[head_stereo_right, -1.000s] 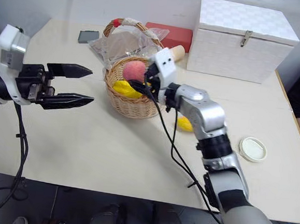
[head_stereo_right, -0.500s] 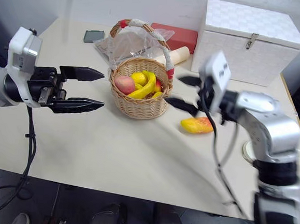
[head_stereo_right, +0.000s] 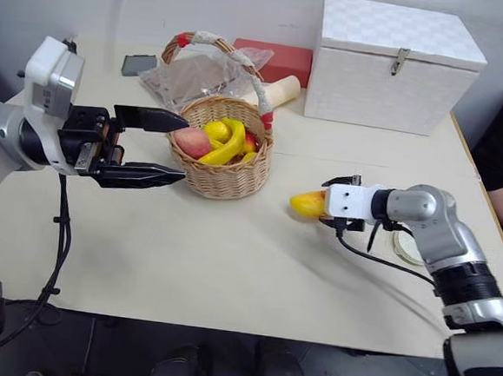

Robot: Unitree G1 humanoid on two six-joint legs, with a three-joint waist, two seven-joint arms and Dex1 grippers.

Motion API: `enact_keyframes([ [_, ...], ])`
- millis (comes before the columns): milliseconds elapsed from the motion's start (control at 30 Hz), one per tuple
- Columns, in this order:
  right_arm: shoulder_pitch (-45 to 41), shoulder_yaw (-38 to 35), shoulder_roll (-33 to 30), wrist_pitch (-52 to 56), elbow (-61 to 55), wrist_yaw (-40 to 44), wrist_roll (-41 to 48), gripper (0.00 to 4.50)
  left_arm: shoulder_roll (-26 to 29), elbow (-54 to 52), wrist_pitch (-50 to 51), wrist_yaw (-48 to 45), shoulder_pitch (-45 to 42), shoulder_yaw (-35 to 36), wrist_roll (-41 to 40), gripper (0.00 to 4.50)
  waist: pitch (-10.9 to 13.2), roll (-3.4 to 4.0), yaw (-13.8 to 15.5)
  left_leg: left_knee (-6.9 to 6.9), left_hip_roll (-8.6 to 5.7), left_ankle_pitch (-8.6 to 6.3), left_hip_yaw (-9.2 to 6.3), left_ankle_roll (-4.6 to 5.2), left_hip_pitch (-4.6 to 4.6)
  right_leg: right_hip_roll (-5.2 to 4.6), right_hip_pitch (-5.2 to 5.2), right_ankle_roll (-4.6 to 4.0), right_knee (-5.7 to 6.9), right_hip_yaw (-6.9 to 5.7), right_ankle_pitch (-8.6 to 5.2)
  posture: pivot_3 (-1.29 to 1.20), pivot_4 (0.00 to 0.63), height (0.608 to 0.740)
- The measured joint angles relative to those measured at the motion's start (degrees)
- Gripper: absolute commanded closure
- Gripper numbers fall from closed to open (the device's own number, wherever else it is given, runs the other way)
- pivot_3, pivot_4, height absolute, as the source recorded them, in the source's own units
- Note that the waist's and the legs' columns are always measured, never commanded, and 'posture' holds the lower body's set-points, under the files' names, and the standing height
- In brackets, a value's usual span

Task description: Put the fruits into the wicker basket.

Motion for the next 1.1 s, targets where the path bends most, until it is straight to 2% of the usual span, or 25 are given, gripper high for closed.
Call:
enact_keyframes([
  [100, -0.6, 0.0, 1.45, -1.26, 3.23, 0.13, -0.62, 1.14, 0.0, 0.0, 0.05, 0.43, 0.01, 0.01, -0.06, 0.0, 0.0, 0.0, 0.19, 0.02, 0.0, 0.0, 0.0, 0.01, -0.02, -0.01, 0.02, 0.0, -0.03, -0.01, 0.0, 0.0, 0.15, 0.74],
  [167, -0.67, -0.11, 1.6, -1.6, 3.74, 0.91, -0.5, 1.74, 0.0, -0.01, 0.11, 0.73, 0.03, 0.06, -0.09, 0.0, 0.0, 0.0, 0.27, 0.03, 0.0, 0.0, -0.01, 0.01, -0.01, -0.02, 0.03, 0.0, -0.03, -0.01, 0.0, 0.0, 0.15, 0.74],
  [200, -0.66, -0.28, 1.6, -1.54, 3.68, 1.91, -0.04, 1.83, 0.01, -0.07, 0.11, 0.89, 0.17, 0.2, -0.11, 0.0, 0.0, 0.0, 0.32, 0.03, 0.0, 0.0, -0.02, 0.01, -0.01, -0.01, 0.04, 0.0, -0.03, -0.02, 0.0, 0.0, 0.15, 0.74],
  [267, 0.04, -0.83, 1.6, -0.53, 2.37, 4.01, 2.27, 1.83, 0.22, -0.08, 0.11, 1.09, 0.88, 0.7, -0.11, 0.0, 0.0, 0.0, 0.41, 0.03, 0.01, 0.0, -0.02, 0.0, 0.0, -0.01, 0.04, 0.0, -0.01, -0.02, 0.0, 0.0, 0.15, 0.74],
  [333, 2.13, -3.1, 2.1, 4.2, -2.56, 7.21, 8.36, 1.83, 0.68, 0.09, 0.16, 1.28, 2.16, 1.54, -0.11, 0.0, 0.01, 0.01, 0.26, 0.01, 0.03, 0.0, -0.02, 0.0, 0.02, 0.0, 0.04, -0.01, 0.03, -0.02, 0.0, 0.0, 0.15, 0.74],
  [433, 3.6, -6.76, 5.96, 18.49, -15.71, 8.9, 21.24, 1.83, 2.58, 1.34, 0.27, 1.62, 4.56, 4.14, -0.1, 0.0, 0.01, 0.02, -0.34, 0.0, 0.11, 0.05, -0.02, -0.1, 0.09, 0.05, 0.01, -0.05, 0.22, 0.0, -0.03, 0.0, 0.15, 0.74],
  [533, -0.92, -8.3, 12.77, 33.28, -25.46, 3.58, 29.75, 1.83, 4.56, 2.37, 0.42, 1.67, 6.9, 6.88, -0.13, 0.0, 0.03, -0.01, -0.51, -0.03, 0.1, 0.14, -0.06, -0.25, 0.23, 0.05, -0.01, -0.18, 0.5, -0.03, -0.1, 0.0, 0.15, 0.74],
  [667, -11.02, -7.65, 22.1, 42.8, -26.35, -6.29, 29.9, 1.83, 6.38, 2.82, 0.79, 1.86, 7.53, 10.02, -0.54, 0.0, 0.02, -0.01, -0.24, -0.08, 0.08, 0.15, -0.09, -0.24, 0.28, 0.02, -0.01, -0.32, 0.51, -0.08, -0.11, 0.0, 0.15, 0.74],
  [833, -20.13, -3.65, 30.74, 40.75, -11.2, -15.37, 21.08, 1.83, 6.69, 5.07, 0.85, 3.18, 7.04, 11.79, -0.89, 0.0, -0.02, -0.09, 0.0, -0.09, 0.07, 0.05, -0.1, -0.16, 0.04, -0.02, -0.16, -0.38, 0.37, -0.15, -0.14, 0.0, 0.15, 0.74],
  [1000, -22.75, -2.91, 33.59, 37.43, 1.7, -18.98, 16.8, 0.15, 6.69, 4.69, 0.84, 3.73, 7.32, 12.17, -1.18, 0.0, -0.02, -0.1, 0.0, -0.05, 0.03, 0.03, -0.04, -0.11, -0.66, -0.09, -0.75, -0.34, 0.32, -0.13, -0.12, 0.0, 0.15, 0.74],
  [1100, -21.46, -5.97, 33.45, 41.19, -5.58, -15.04, 22.12, 0.15, 6.64, 4.47, 0.81, 3.92, 7.56, 12.22, -1.2, 0.0, -0.02, -0.09, 0.0, -0.05, 0.13, 0.07, -0.13, -0.19, -1.18, -0.02, -1.27, -0.34, 0.55, -0.23, -0.13, 0.0, 0.15, 0.74],
])
